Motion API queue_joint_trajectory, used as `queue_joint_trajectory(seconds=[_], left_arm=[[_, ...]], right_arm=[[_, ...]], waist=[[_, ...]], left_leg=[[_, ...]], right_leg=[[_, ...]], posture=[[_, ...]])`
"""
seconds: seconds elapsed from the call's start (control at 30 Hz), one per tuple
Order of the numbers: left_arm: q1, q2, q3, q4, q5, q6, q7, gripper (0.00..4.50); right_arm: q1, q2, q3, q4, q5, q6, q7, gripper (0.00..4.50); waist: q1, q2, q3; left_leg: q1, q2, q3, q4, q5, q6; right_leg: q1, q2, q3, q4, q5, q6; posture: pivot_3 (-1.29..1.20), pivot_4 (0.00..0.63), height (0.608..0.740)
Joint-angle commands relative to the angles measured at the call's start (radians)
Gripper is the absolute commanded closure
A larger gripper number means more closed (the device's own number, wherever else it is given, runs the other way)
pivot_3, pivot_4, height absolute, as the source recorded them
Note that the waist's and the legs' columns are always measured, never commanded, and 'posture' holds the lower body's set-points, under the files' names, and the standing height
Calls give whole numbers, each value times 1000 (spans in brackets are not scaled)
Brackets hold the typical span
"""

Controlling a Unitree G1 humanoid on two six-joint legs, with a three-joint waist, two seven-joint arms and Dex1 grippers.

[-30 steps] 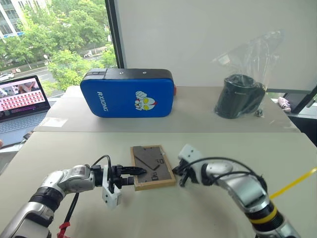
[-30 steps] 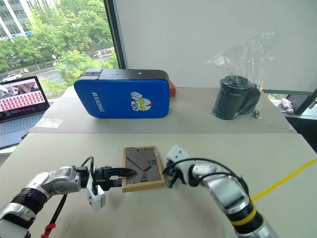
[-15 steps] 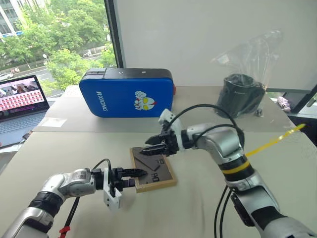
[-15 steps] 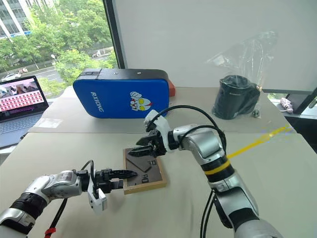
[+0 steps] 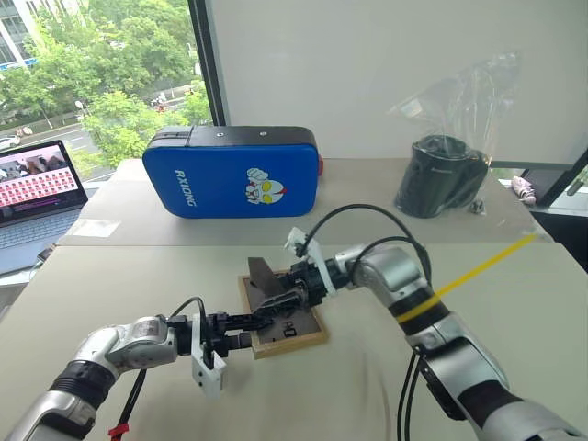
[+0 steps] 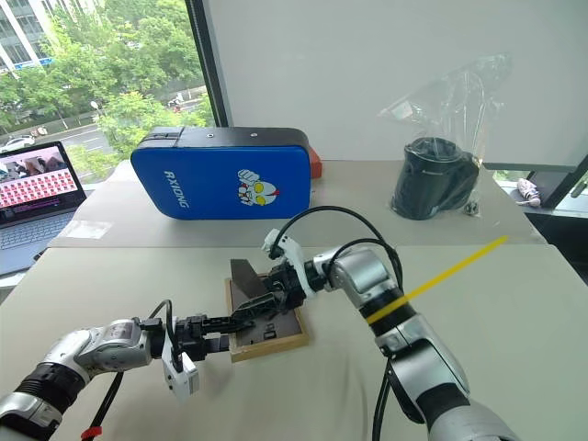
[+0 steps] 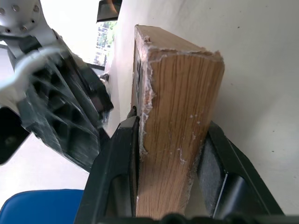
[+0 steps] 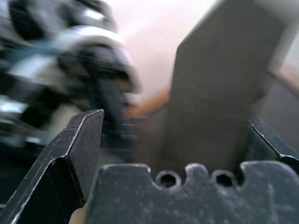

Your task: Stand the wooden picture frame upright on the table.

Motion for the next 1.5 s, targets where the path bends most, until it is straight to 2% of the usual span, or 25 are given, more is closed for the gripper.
queue_joint_trajectory(seconds=[0.03,0.13,0.47,0.67,0.73,0.9,1.0,1.13,1.27,1.43,1.47,1.5], left_arm=[[25,14,-35,24,31,25,-40,3218],[28,12,-39,19,24,29,-43,3218],[14,15,-49,25,15,29,-44,3218],[-1,15,-55,44,6,28,-45,3218],[-4,16,-58,48,3,26,-45,3218],[-27,10,-64,76,-49,26,-52,3218],[-42,5,-74,96,-139,43,-79,3218],[-56,6,-91,80,-249,50,-135,3218],[-58,9,-97,68,-305,52,-183,3218],[-49,11,-88,58,-342,61,-224,3218],[-45,10,-85,57,-358,71,-231,3218],[-42,8,-83,55,-374,78,-237,3218]], right_arm=[[-22,17,-104,-153,138,60,17,99],[-19,5,-140,-172,144,71,-21,99],[81,-141,-72,-210,14,-30,-105,99],[194,-363,-166,-215,-19,-82,-102,99],[249,-424,-181,-204,-56,-152,-107,99],[531,-524,-174,-303,-361,-841,-228,99],[642,-520,-100,-397,-518,-1147,-284,99],[625,-429,-17,-426,-714,-1350,-421,99],[566,-340,3,-394,-811,-1418,-517,99],[556,-329,17,-364,-843,-1478,-527,99],[563,-330,17,-362,-842,-1482,-525,482],[567,-329,16,-361,-842,-1485,-527,603]], waist=[[0,1,0],[-7,2,3],[-1,2,4],[6,2,4],[6,2,4],[11,2,4],[5,2,4],[-6,0,5],[-1,-2,6],[7,-4,7],[8,-4,7],[8,-4,7]], left_leg=[[0,0,0,0,0,0],[0,0,0,0,0,0],[-3,0,0,0,0,0],[-1,0,0,1,0,0],[-1,0,0,1,0,0],[1,0,1,0,0,0],[1,0,2,0,0,0],[1,0,2,1,1,-2],[1,0,2,2,2,-4],[1,0,2,1,2,-3],[1,0,2,1,2,-3],[1,0,2,1,2,-3]], right_leg=[[0,0,0,0,0,0],[-2,0,0,1,0,0],[-3,0,0,0,0,0],[-1,0,0,0,-4,7],[-1,0,0,0,-4,7],[1,0,0,-1,-5,9],[0,0,1,-1,-5,9],[1,0,2,0,-5,10],[1,0,2,0,-4,10],[1,0,2,-3,-3,9],[1,0,2,-3,-2,6],[1,0,2,-3,-1,5]], posture=[[0,150,740],[0,150,740],[0,150,740],[0,150,740],[0,150,740],[0,150,740],[0,150,740],[0,150,740],[0,150,740],[0,150,740],[0,150,740],[0,150,740]])
